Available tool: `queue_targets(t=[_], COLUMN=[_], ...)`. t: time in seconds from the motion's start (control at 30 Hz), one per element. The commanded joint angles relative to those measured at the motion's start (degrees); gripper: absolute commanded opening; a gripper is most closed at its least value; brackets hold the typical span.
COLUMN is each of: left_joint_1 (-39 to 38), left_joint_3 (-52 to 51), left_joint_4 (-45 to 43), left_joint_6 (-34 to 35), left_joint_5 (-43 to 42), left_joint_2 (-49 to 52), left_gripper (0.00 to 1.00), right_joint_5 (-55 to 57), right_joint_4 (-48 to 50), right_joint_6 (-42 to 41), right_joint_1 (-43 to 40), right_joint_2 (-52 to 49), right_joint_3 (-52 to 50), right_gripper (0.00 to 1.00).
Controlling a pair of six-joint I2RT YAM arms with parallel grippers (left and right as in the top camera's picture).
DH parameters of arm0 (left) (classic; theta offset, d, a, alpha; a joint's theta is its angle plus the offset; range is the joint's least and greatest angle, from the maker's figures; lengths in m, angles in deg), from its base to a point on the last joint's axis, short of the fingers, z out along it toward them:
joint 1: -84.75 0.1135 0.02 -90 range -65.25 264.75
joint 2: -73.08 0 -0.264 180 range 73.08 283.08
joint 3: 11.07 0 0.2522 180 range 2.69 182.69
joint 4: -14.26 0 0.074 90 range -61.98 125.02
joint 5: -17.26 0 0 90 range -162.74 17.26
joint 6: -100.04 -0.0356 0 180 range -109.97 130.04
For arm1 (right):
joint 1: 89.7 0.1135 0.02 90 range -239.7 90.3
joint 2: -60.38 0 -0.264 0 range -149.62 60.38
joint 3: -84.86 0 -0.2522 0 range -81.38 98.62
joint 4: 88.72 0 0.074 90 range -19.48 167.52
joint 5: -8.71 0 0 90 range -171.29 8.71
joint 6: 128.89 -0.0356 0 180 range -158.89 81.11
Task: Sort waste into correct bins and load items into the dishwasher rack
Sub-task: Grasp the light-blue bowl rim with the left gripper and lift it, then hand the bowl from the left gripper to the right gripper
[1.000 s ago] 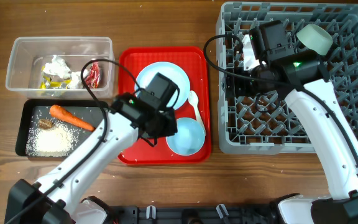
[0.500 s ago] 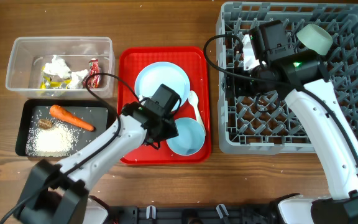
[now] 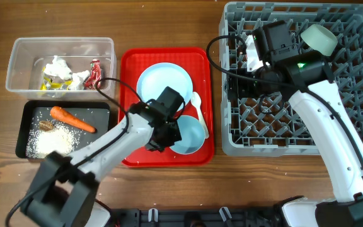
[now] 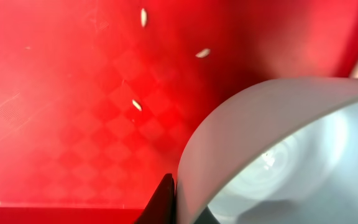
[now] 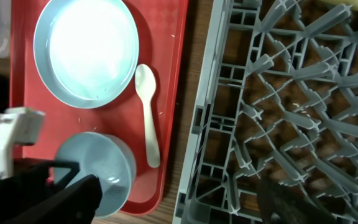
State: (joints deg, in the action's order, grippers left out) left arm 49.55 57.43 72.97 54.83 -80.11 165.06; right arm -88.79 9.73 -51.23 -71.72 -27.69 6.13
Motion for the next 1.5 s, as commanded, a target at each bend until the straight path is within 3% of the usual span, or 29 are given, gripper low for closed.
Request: queue_targets(t=[0.0, 0.13, 0.43, 0.6, 0.87, 1.07, 1.3, 1.47], left_joint_1=[-0.15, -0.15, 3.28, 3.61, 3.61, 3.61, 3.61, 3.61], left_joint_3=[3.91, 7.13, 9.25, 9.25, 9.25, 9.25, 9.25, 9.25], left_joint_4=[3.17, 5.07, 1.68, -0.83, -0.79, 1.16, 3.56, 2.01], left_joint_6=[-2.62, -4.11, -6.03, -6.03, -6.05, -6.12, -7.1, -7.1], left_joint_5=[1.14, 1.66, 2.21, 0.11, -0.76, -0.74, -2.03, -3.76], left_joint_2=[-5.22, -6.05, -6.05, -6.05, -6.08, -6.08, -6.08, -6.08], left_gripper=[0.04, 0.04, 0.04, 0.04, 0.04, 0.04, 0.04, 0.04], right_joint_5=[-4.15, -11.82, -11.85, -11.85, -6.19, 0.5, 0.48, 0.48], right_joint_4=[-0.42, -0.24, -1.51, 7.5, 15.61, 18.82, 20.85, 22.82], right_joint_6=[2.56, 5.31, 4.92, 4.87, 4.83, 4.68, 3.1, 2.23], right_joint_1=[0.17, 0.2, 1.86, 8.2, 13.27, 13.35, 13.35, 13.35], right_joint_2=[-0.87, -0.87, -0.87, -0.98, -0.98, -0.98, -0.98, -0.98], right_joint_3=[0.13, 0.13, -1.33, -10.21, -14.86, -16.87, -17.0, -19.63], right_gripper=[0.83, 0.82, 0.74, 0.74, 0.73, 0.65, 0.49, 0.44])
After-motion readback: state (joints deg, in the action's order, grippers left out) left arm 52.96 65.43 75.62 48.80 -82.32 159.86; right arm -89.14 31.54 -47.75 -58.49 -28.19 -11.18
